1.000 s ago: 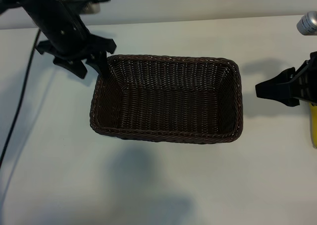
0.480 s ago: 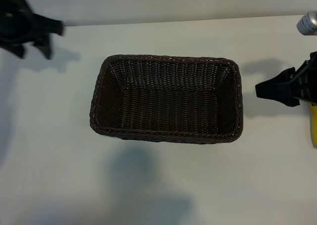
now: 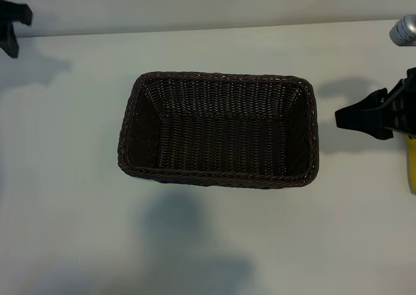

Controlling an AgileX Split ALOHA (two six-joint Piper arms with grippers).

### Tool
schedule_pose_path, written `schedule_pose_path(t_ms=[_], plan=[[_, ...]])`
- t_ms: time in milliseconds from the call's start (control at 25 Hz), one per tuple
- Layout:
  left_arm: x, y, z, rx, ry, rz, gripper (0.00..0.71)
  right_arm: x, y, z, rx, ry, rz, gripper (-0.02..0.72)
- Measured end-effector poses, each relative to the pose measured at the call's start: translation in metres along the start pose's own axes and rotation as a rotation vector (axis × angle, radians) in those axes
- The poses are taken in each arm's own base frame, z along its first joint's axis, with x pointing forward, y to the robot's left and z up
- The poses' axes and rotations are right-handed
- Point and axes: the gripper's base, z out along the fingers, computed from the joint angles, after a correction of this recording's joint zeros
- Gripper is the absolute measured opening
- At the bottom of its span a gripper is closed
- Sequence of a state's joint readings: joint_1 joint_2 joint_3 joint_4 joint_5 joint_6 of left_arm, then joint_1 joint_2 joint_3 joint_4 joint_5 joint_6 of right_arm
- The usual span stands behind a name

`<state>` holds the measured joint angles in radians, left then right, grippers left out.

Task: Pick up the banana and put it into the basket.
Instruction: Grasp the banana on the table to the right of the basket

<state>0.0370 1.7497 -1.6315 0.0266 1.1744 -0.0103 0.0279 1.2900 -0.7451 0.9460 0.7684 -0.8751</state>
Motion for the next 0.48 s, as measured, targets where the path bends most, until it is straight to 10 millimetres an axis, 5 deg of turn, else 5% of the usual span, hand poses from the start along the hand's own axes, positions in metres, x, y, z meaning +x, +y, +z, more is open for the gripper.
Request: schedule_pose_path(t_ms=[200,480], plan=[[0.037,0.001,-0.037,0.0,-0.057,-0.002,0.573,0.0,0.0,0.0,0.0,0.0,0.0,0.525],[0.127,0.002,-0.058,0.001,-0.06,-0.003,0.573,0.0,0.0,0.0,0.0,0.0,0.0,0.525]])
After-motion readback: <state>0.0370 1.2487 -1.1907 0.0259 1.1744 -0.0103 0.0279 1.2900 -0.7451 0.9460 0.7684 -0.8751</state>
